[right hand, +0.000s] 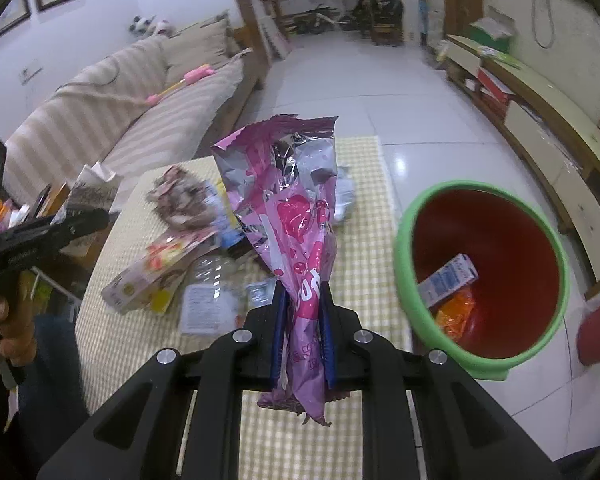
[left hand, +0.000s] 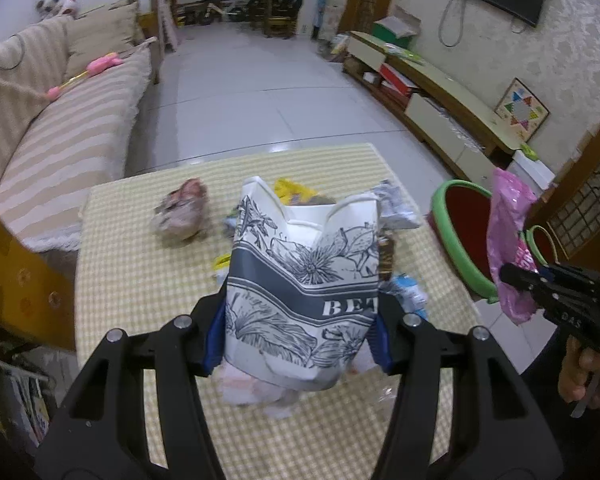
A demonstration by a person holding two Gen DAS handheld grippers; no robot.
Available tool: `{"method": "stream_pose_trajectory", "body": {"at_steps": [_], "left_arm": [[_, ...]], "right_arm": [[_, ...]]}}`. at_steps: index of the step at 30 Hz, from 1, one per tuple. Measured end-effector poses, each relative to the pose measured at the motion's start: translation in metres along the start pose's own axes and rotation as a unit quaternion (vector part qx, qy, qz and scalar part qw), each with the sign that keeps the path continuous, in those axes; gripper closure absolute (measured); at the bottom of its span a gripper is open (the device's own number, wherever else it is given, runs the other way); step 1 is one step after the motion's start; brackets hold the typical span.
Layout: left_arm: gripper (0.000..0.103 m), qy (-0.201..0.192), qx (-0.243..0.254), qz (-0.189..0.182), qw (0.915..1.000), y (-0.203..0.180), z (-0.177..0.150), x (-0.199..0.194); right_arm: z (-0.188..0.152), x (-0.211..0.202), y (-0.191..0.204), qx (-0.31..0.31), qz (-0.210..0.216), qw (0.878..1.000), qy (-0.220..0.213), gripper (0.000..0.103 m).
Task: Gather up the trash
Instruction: 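Carry the pink wrapper over the green bin and open the right tool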
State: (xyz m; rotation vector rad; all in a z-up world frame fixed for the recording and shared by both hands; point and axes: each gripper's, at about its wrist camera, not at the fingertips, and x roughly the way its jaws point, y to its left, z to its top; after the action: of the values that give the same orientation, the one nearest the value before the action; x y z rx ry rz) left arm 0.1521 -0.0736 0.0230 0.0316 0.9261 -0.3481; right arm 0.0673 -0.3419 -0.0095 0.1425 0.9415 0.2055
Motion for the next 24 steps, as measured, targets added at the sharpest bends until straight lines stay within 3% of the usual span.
{"method": "stream_pose_trajectory", "body": {"at_steps": [17, 24], "left_arm": [[0.049, 0.011, 0.070, -0.084, 0.9940, -0.106, 0.031, 0.046], [0.049, 0.019, 0.088, -0.124, 0.9882, -0.145, 0.046, 0.066]], "right_arm": [[0.018, -0.018, -0.108, 0.109, -0.077, 0.991, -0.028, 0.088], [0.018, -0.015, -0.145, 0.147, -0.092, 0.985, -0.019, 0.088]]}}
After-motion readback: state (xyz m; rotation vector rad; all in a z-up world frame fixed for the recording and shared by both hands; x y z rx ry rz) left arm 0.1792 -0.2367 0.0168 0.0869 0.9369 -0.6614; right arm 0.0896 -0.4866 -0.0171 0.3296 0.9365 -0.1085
